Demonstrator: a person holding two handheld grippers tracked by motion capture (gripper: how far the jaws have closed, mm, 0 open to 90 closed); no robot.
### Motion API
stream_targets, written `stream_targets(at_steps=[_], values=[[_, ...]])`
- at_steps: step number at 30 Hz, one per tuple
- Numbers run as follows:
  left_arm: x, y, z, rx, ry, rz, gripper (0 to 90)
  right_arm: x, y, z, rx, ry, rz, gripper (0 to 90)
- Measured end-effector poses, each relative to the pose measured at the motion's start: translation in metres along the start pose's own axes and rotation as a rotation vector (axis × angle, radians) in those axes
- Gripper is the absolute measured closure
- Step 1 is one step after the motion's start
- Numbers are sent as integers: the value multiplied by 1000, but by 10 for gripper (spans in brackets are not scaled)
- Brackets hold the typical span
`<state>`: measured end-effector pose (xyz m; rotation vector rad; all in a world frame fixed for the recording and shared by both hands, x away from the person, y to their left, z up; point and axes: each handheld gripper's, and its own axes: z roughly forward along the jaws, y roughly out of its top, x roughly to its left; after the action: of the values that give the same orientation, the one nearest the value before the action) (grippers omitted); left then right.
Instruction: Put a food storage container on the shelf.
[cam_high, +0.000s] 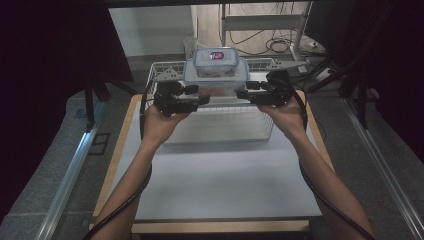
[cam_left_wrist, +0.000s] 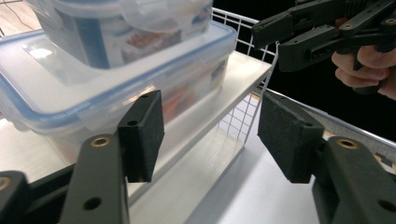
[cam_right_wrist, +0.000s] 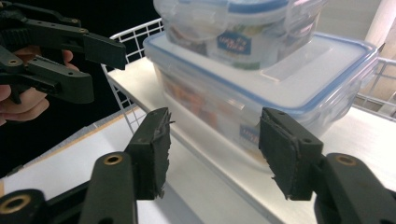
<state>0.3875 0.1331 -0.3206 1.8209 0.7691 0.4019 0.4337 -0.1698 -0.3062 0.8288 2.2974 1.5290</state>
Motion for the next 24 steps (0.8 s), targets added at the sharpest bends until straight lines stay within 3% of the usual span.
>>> stream_targets(at_steps=[14,24], values=[[-18,-20,-8,12,2,36,267,14,-18,-10,26,1,-44,321],[-31,-40,-15,39,25,61,172,24,-33,-18,39,6,-69,251]])
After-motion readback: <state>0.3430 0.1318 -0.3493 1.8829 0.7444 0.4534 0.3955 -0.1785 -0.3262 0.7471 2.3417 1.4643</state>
